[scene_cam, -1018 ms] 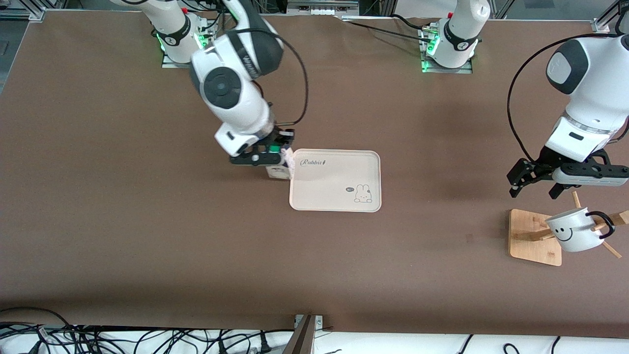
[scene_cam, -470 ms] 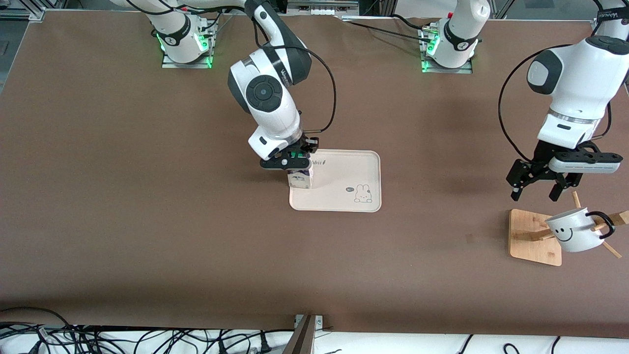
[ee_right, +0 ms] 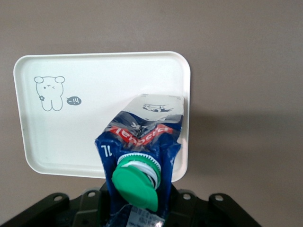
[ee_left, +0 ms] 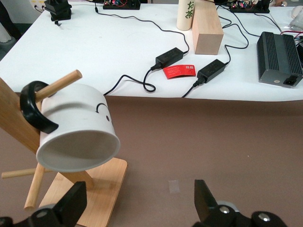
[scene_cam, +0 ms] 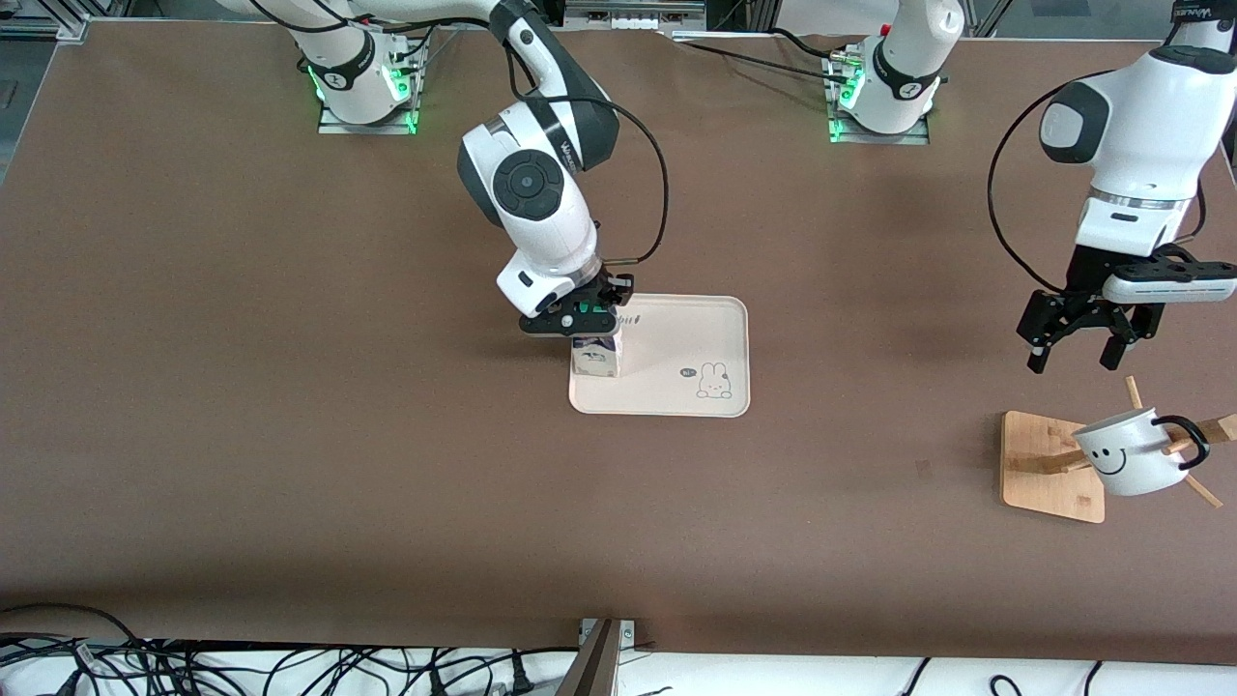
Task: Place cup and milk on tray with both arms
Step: 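Lower the carton onto the tray and open the right gripper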
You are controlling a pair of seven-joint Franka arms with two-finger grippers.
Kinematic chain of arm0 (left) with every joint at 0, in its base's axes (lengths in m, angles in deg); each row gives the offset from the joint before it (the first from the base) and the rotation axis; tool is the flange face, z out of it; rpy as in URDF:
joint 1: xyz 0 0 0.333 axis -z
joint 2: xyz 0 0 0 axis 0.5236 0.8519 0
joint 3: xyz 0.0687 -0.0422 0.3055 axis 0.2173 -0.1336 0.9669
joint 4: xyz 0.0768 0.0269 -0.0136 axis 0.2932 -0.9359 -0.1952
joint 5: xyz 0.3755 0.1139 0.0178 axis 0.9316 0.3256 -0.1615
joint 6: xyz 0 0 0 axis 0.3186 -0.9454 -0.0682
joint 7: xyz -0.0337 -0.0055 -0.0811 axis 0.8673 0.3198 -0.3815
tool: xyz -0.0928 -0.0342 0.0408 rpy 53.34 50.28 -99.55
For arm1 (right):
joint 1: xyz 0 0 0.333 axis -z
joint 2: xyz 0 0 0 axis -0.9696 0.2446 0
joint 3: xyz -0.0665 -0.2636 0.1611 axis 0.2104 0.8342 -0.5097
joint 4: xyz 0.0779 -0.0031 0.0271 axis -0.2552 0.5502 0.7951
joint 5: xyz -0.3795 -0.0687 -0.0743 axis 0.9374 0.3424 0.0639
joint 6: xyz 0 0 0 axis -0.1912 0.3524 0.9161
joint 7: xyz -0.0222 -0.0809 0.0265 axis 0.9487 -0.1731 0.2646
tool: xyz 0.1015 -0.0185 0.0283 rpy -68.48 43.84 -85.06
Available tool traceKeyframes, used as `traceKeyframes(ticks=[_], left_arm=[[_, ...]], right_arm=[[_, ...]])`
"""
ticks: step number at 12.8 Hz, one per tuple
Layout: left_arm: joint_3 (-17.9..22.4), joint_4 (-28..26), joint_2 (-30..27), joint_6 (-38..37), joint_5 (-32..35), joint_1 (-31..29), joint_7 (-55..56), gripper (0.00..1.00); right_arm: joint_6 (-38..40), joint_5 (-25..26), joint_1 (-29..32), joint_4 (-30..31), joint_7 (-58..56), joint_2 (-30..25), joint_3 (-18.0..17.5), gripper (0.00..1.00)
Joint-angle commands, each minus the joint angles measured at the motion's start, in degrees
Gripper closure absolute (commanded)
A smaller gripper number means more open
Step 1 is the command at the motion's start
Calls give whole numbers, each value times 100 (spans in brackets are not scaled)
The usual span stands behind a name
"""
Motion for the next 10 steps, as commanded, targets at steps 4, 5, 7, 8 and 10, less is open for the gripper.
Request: traceKeyframes(ticks=[4,5,7,8,10], left_arm=[[-13,-155,181,640,-124,-31,-57,0],[-4,-155,260,772,-124,-31,-57,0],[-4,-164,410,1036,-124,-31,-57,0],[-12,-164,445,1141,-124,-31,-57,0],[-4,-164,664,1579,-124,-31,-57,0]], right_arm=[[-140,-100,-77,-153,39,144,93,0],[-97,-100,-51,-162,13,74,128,0],[-52,-47,-42,-162,-5,-189,259,0],[-9,-47,-42,-162,-14,-329,365,0],[245,-38,-42,-162,-127,-663,715,0]])
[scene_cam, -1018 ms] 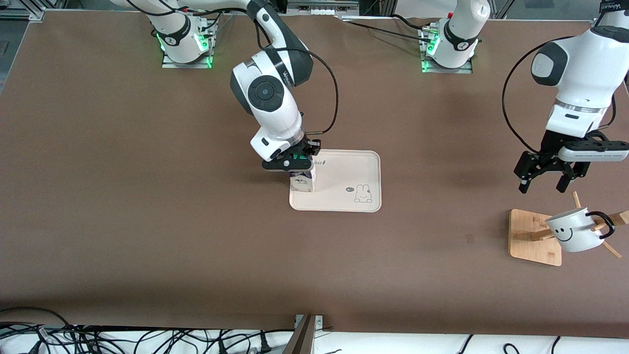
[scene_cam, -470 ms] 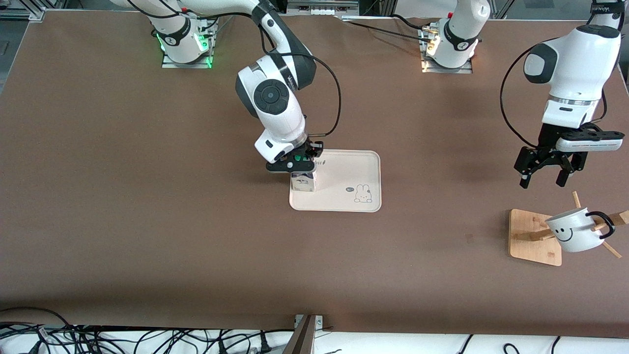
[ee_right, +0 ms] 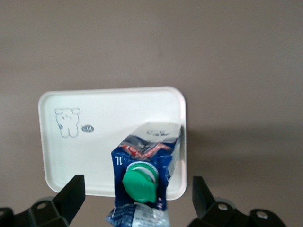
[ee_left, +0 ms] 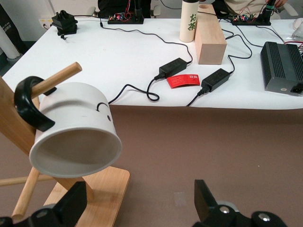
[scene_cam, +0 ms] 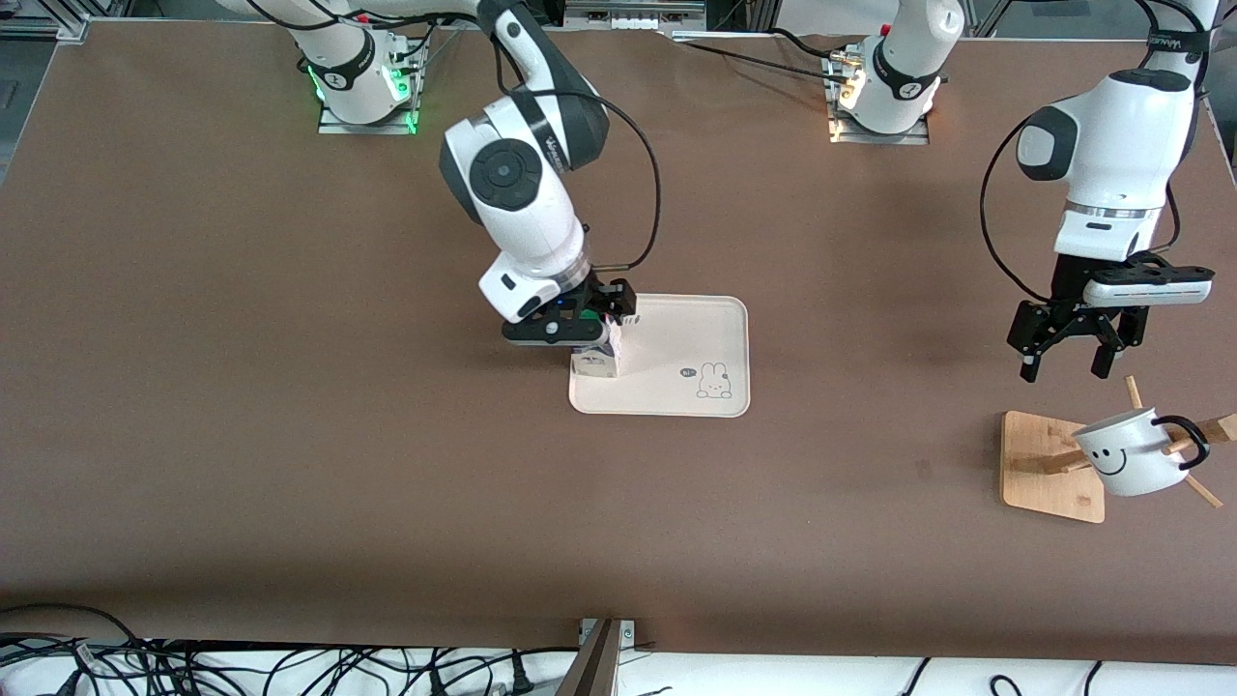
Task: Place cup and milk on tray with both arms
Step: 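Lower the carton onto the tray and open the right gripper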
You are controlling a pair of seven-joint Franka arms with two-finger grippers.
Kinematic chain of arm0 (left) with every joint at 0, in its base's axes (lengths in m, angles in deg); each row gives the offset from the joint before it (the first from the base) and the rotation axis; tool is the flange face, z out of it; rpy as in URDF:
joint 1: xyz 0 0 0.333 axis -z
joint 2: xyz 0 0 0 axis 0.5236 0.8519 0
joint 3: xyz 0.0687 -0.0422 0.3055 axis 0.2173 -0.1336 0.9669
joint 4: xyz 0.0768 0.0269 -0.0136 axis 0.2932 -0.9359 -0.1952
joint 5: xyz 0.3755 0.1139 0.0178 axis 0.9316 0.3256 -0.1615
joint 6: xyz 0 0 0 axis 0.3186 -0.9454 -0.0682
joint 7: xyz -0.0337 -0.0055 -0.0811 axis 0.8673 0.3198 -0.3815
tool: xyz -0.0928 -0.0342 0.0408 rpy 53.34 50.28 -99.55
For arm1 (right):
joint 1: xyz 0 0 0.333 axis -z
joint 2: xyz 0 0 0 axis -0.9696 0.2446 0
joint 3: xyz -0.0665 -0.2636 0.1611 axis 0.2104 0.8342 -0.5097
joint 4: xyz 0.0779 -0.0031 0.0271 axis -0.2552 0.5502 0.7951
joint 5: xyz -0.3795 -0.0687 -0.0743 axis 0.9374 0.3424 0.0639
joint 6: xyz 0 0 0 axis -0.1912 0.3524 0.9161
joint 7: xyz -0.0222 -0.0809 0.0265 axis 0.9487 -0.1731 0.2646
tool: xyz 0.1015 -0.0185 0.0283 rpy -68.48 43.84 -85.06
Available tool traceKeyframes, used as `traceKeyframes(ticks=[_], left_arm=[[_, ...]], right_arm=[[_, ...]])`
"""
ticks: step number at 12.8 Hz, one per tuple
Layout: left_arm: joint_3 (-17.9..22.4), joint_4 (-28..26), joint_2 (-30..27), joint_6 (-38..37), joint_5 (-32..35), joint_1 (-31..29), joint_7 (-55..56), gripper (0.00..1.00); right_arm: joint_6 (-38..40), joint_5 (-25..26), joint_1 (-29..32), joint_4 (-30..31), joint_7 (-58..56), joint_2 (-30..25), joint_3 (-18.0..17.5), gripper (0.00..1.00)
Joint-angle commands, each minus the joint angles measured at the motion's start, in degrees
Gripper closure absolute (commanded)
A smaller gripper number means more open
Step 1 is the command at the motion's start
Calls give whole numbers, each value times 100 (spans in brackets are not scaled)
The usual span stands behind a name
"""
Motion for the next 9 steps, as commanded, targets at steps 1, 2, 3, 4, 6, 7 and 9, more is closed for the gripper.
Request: traceKeyframes(ticks=[1,2,3,4,6,7,9], left_arm=[[-5,-1,232,613,-124,-4,-57,0],[-5,8,285,755,-124,-4,-57,0],[-5,8,329,852,-124,-4,-57,0],[12,17,408,1001,-124,-30,-57,0],[12,17,496,1151,-124,-83,-57,0],[12,17,505,1160,-124,-83,-57,0],[12,43,575,1160,-124,-92,-57,0]], right_arm=[[442,-48,-32,59,-177,-626,527,0],[583,-39,-15,59,-299,-794,790,0],[871,-39,-14,59,-518,-935,1080,0],[1231,-39,-14,59,-851,-1050,1353,0],[1995,-39,-14,103,-1607,-1383,1819,0],[2251,-30,-14,103,-1923,-1507,2065,0],[2569,4,203,164,-2373,-1718,2191,0]])
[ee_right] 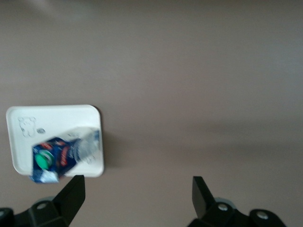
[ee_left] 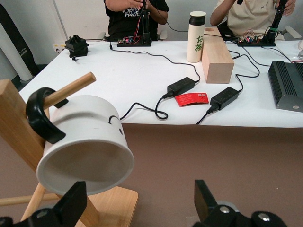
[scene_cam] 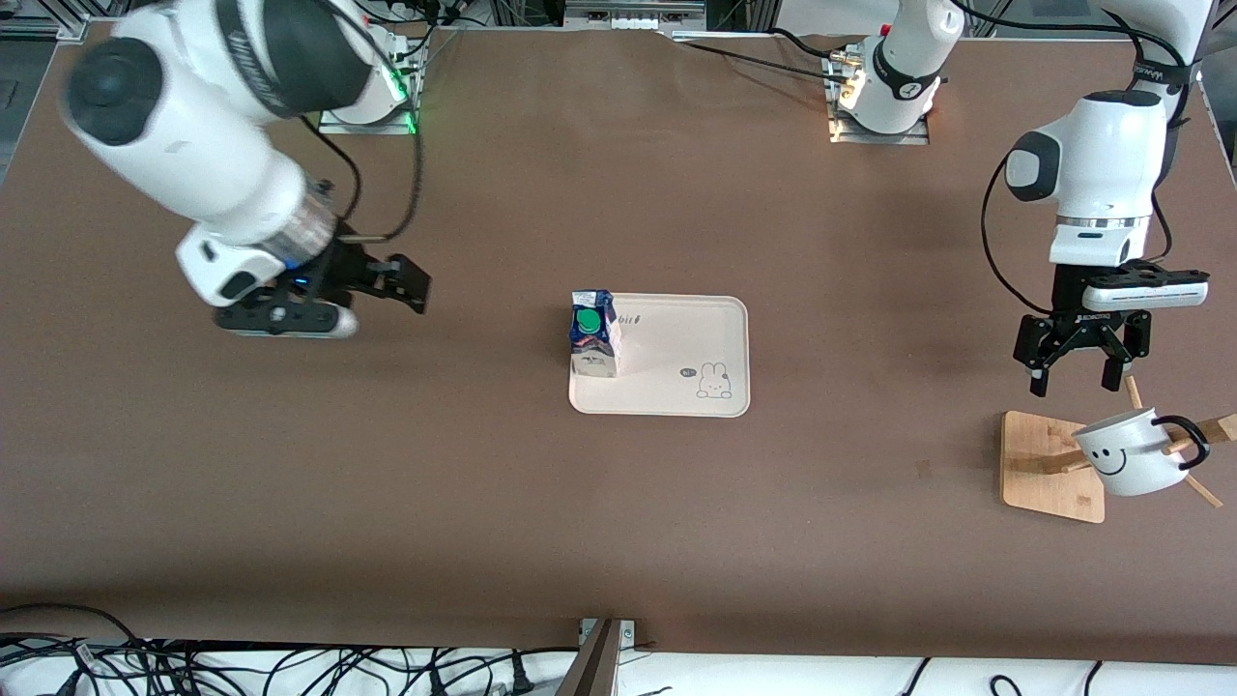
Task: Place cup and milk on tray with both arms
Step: 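Withdraw the right gripper to rest while the left gripper lowers to the mug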
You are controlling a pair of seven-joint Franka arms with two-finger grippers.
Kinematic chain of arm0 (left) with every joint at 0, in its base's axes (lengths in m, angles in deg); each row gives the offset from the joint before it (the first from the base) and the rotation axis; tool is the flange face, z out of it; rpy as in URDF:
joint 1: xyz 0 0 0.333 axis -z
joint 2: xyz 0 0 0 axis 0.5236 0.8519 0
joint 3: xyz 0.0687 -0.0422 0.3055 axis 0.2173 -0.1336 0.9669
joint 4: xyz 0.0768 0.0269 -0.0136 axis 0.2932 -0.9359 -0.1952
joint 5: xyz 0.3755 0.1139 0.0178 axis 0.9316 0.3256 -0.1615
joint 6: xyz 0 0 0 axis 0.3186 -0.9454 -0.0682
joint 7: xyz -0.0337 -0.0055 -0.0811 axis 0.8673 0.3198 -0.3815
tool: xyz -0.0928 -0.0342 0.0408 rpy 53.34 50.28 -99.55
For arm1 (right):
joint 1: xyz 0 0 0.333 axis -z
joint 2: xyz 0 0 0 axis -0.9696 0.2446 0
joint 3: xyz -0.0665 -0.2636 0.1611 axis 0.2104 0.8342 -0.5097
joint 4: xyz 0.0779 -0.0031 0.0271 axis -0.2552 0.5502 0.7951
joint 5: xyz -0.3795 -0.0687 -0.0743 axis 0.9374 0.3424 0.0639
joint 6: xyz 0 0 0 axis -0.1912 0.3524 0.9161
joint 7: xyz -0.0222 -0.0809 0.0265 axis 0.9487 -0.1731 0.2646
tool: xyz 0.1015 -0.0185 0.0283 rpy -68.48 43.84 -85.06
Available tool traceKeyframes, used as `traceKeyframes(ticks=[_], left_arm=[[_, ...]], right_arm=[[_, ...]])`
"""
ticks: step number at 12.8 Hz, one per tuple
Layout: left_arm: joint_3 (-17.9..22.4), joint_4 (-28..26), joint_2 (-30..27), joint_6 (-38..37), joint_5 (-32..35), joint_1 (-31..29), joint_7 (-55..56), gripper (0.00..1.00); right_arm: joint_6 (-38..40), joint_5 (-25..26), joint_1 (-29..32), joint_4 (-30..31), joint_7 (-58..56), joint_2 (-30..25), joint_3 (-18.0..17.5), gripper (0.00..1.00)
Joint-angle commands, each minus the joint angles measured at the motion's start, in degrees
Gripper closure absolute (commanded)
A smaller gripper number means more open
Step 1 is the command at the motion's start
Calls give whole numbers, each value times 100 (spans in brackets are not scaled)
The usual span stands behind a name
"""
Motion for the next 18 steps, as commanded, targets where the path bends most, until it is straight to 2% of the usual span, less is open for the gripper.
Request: traceKeyframes(ticks=[1,4,7,8,9,13,18], left_arm=[[2,63,101,101,-124,10,-57,0],[2,238,294,101,-115,-25,-57,0],[2,423,540,101,-106,-33,-57,0],[2,528,645,101,-106,-33,-57,0],[2,590,690,101,-106,-33,-57,0],[2,871,944,101,-62,-33,-57,0],[2,1266,1006,101,95,-33,-145,0]], right_arm=[[430,124,542,174,-486,-420,-232,0],[590,1081,2438,419,-495,-1113,-2259,0],[731,1416,4126,928,-583,-1755,-3903,0],[731,1478,4558,1191,-714,-2001,-4309,0],[748,1488,4632,1368,-811,-2151,-4374,0],[907,1742,4642,1124,-847,-2012,-4384,0],[898,1751,4624,983,-803,-1968,-4392,0]])
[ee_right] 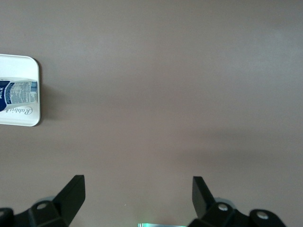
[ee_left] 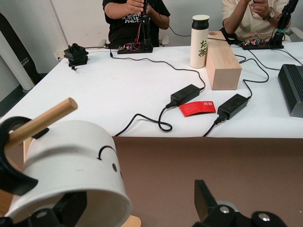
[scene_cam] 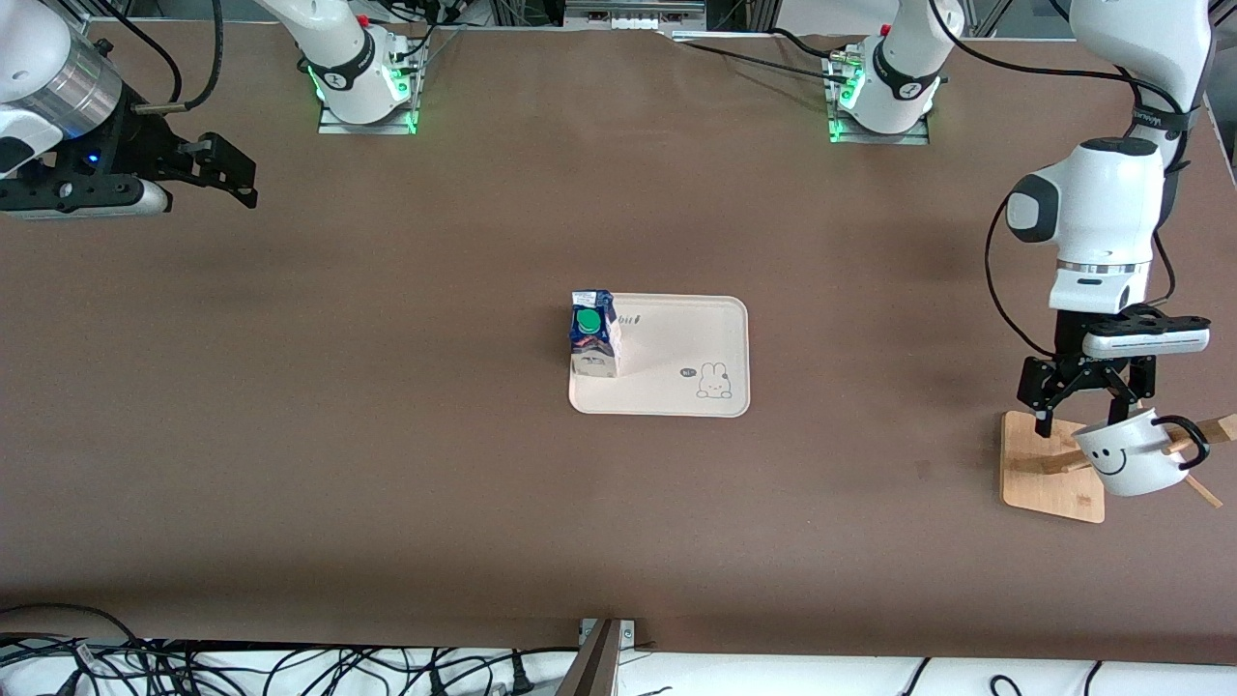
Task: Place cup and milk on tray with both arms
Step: 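Withdraw the right gripper to rest while the left gripper lowers to the mug, then close the left gripper on the mug rim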
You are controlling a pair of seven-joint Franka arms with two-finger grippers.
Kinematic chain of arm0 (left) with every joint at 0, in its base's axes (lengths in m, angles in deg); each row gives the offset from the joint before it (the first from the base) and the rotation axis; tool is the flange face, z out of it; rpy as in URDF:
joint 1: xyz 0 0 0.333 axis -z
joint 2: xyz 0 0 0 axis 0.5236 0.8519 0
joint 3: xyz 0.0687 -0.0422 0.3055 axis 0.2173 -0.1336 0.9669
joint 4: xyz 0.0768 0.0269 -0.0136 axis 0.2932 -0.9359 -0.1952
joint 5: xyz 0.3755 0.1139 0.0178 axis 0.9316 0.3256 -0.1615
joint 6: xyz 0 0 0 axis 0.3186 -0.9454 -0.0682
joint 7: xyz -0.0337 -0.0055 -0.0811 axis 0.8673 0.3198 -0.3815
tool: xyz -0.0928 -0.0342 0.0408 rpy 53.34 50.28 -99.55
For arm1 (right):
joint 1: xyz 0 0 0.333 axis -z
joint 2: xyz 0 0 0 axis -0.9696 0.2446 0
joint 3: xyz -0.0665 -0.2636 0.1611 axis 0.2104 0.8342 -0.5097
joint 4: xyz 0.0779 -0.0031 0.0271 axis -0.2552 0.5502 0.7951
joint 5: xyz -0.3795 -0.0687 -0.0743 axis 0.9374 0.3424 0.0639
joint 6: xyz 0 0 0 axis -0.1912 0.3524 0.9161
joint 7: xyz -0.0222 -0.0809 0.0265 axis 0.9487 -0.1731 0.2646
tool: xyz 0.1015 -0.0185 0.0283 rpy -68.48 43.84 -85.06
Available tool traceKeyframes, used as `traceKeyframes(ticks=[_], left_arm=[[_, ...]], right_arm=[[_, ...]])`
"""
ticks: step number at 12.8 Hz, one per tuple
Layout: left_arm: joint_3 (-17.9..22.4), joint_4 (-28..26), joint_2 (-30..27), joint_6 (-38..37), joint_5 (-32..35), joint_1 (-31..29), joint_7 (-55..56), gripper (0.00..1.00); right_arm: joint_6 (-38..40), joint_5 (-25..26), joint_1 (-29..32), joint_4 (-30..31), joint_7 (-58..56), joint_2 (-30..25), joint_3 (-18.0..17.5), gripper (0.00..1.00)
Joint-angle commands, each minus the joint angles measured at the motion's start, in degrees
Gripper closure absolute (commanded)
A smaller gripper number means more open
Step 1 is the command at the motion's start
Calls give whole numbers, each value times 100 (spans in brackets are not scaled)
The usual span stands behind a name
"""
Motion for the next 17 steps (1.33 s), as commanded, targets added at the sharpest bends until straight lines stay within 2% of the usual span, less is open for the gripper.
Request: traceKeyframes(ticks=[1,6,8,12,15,16,17], left_arm=[[-1,339,168,54,176,-8,-114,0],[16,498,238,45,116,-17,-105,0],[183,516,247,45,90,-25,-96,0],[183,560,247,45,-656,-34,-87,0],[183,560,239,45,-693,-34,-79,0],[183,551,256,45,-693,-34,-61,8],[183,516,256,45,-684,-25,-70,37]], right_arm=[[66,97,113,-137,-51,59,-142,0],[5,98,140,-312,-24,156,-133,0],[-4,98,166,-418,-15,226,-116,0],[13,98,227,-454,-7,261,-89,0],[31,89,263,-454,-7,261,-11,0],[23,89,271,-454,-7,270,7,0],[14,80,272,-454,-7,270,34,0]])
